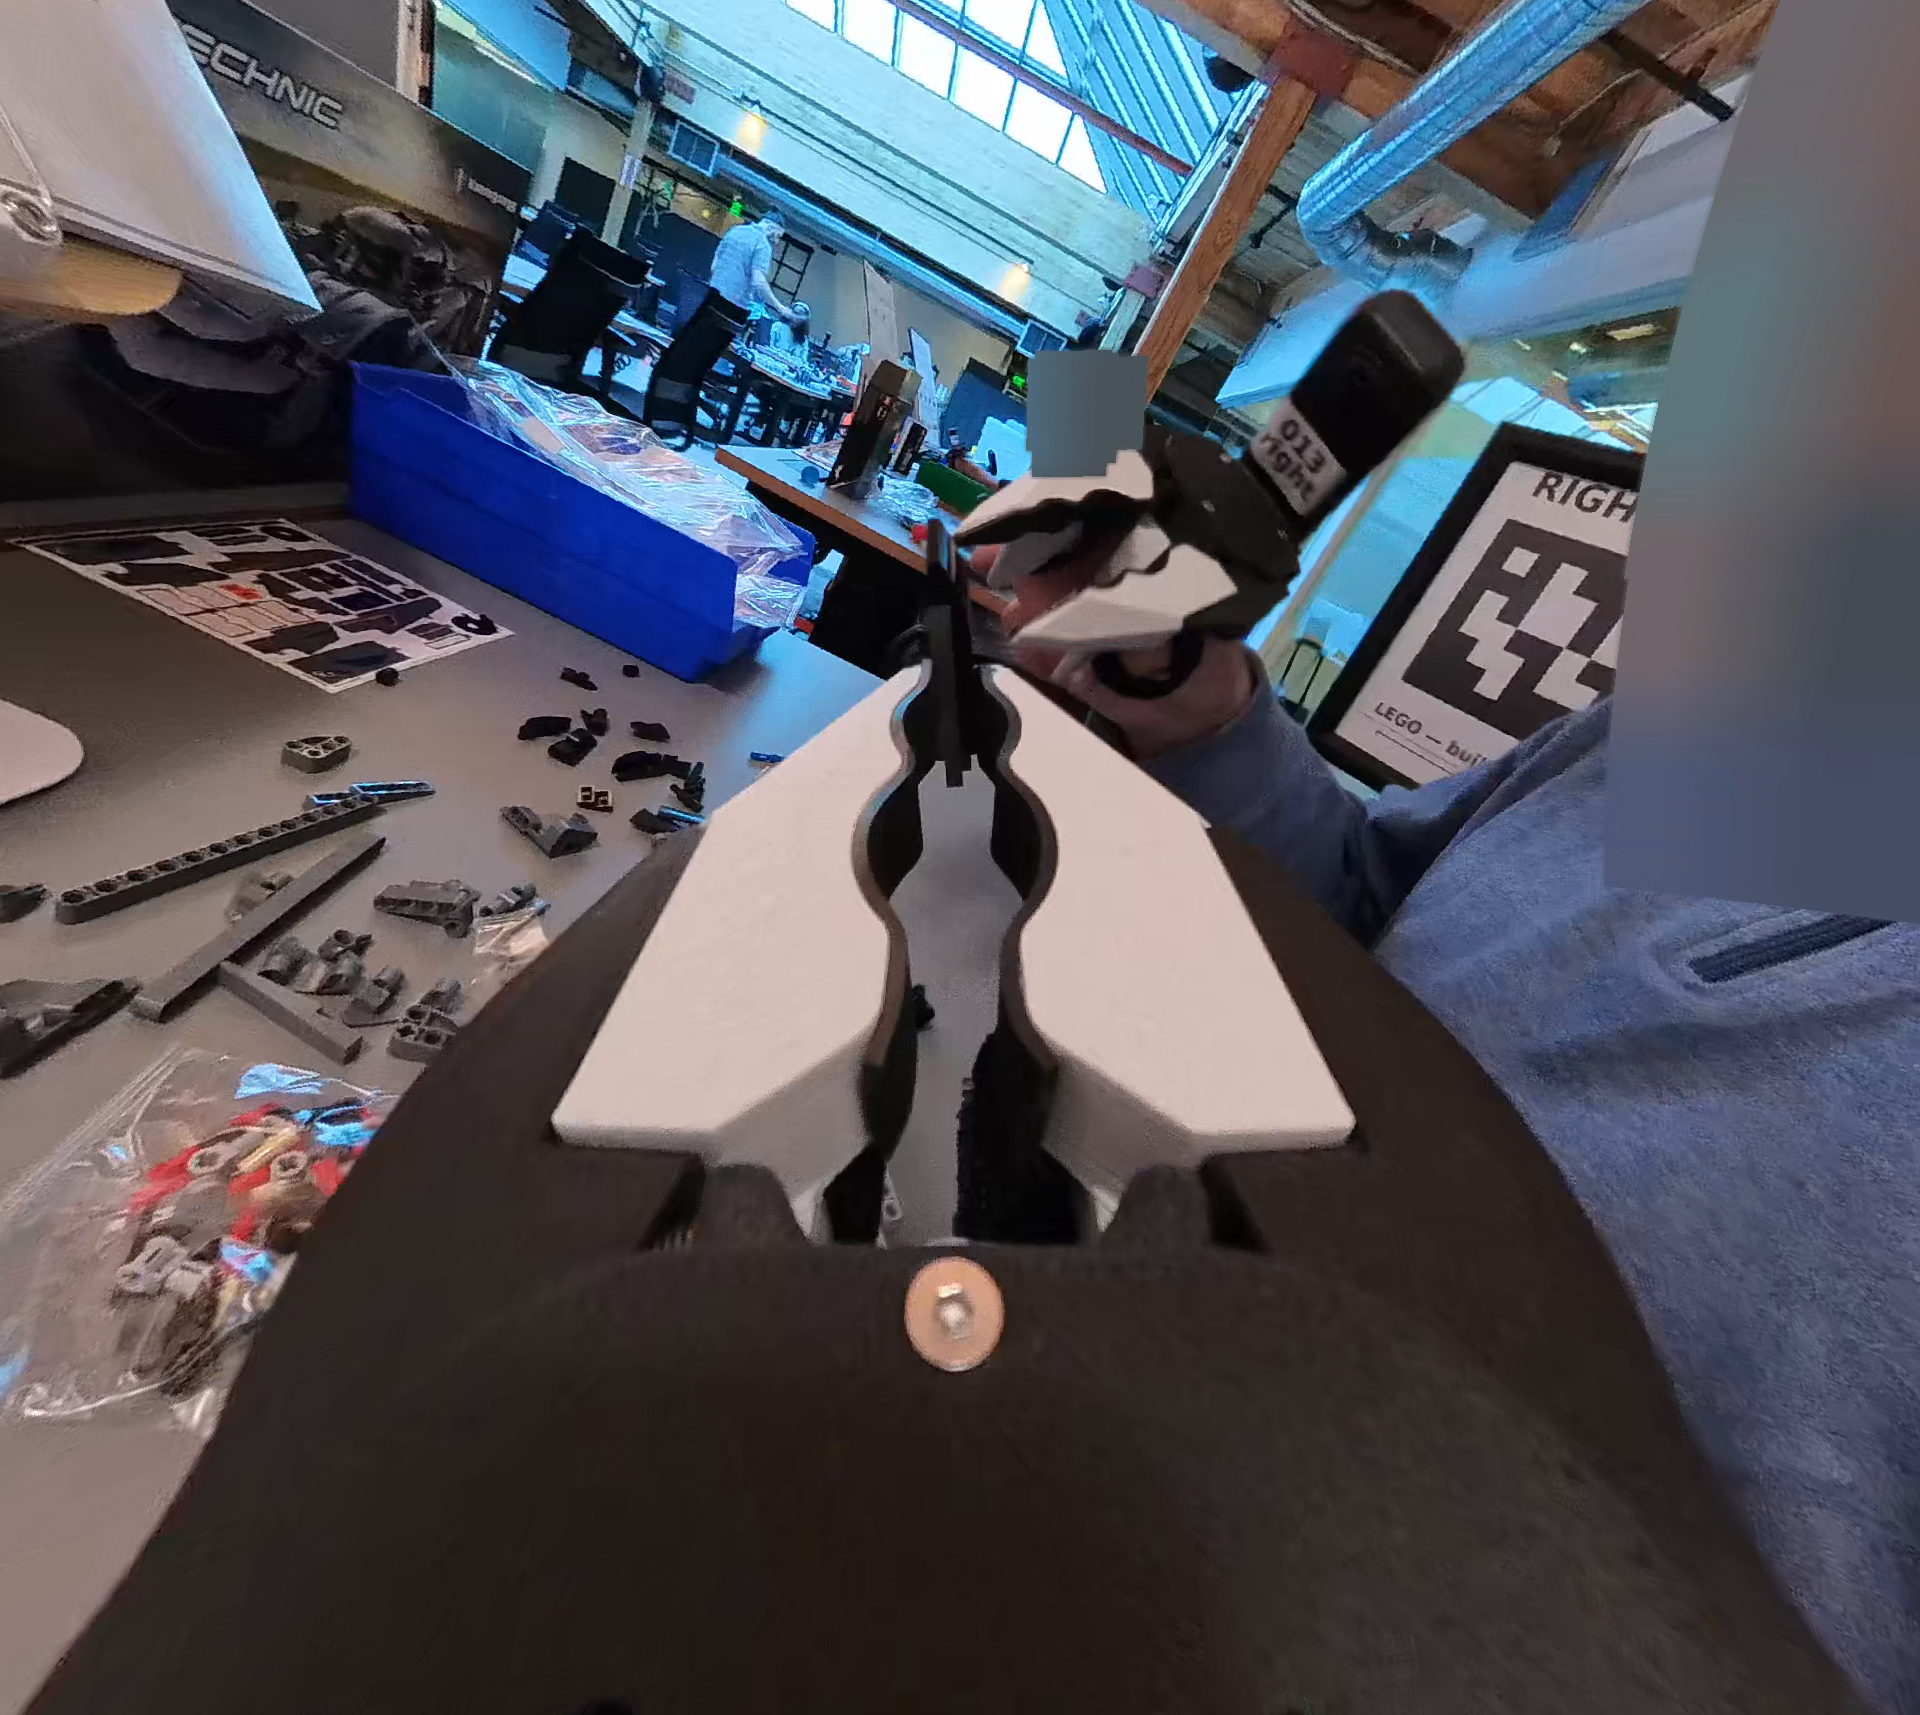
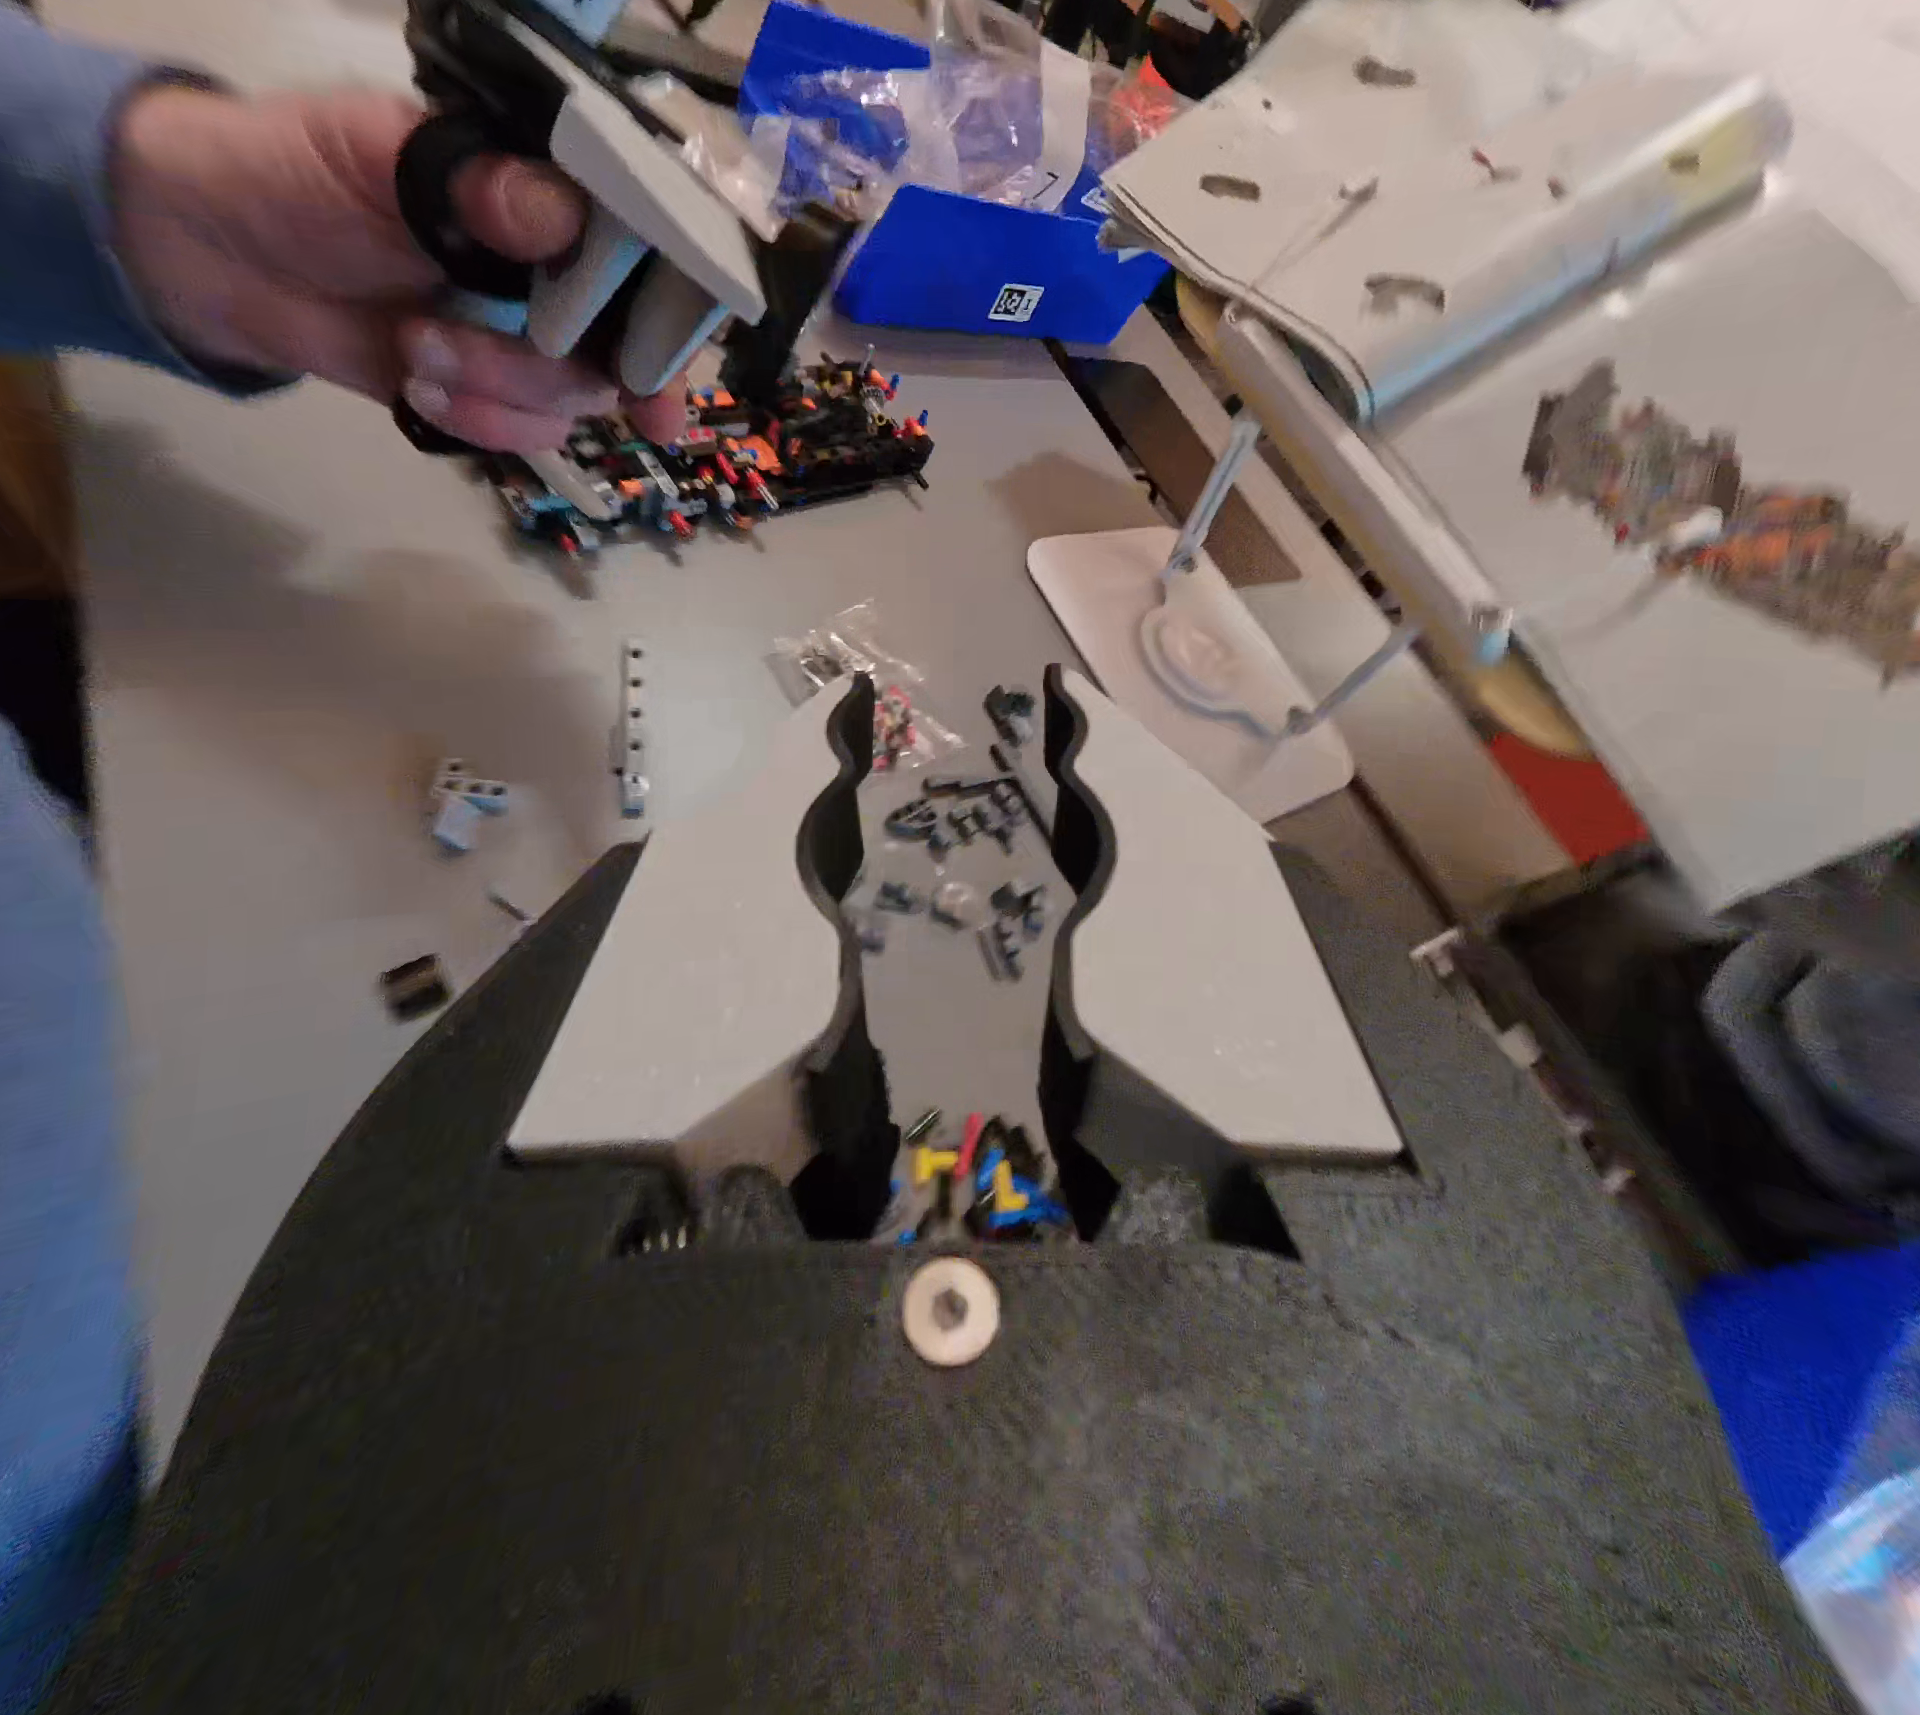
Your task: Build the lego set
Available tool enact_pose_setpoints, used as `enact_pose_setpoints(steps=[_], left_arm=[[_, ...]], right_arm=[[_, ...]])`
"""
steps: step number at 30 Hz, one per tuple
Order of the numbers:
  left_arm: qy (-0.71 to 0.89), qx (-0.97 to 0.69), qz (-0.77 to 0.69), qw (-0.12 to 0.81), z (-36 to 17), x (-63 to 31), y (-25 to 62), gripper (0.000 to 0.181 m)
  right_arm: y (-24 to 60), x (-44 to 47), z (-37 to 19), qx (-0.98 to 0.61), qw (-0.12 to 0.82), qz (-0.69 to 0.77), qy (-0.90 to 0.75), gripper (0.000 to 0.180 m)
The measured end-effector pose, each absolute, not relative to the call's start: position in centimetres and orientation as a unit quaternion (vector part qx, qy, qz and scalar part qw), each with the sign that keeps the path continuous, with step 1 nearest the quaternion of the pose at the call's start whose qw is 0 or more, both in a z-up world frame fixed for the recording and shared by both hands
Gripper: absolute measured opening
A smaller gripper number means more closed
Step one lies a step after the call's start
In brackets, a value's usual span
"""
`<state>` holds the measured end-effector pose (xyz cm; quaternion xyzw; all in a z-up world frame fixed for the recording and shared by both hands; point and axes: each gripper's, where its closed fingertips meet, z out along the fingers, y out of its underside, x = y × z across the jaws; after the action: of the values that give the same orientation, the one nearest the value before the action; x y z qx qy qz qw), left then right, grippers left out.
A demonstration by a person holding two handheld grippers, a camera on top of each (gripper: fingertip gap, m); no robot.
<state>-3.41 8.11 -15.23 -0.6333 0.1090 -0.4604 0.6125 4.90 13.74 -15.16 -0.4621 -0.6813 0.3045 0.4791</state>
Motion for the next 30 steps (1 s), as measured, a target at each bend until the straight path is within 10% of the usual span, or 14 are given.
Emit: enact_pose_setpoints(steps=[17, 30], left_arm=[[0.018, -0.58, -0.584, 0.568, -18.2, 4.5, 11.9, 0.004], [-0.012, -0.562, -0.571, 0.598, -19.1, 5.2, 12.7, 0.003]], right_arm=[[10.7, 7.0, -21.9, -0.583, 0.457, 0.315, -0.594, 0.042], [11.5, 4.7, -21.4, -0.609, 0.371, 0.522, -0.467, 0.018]])
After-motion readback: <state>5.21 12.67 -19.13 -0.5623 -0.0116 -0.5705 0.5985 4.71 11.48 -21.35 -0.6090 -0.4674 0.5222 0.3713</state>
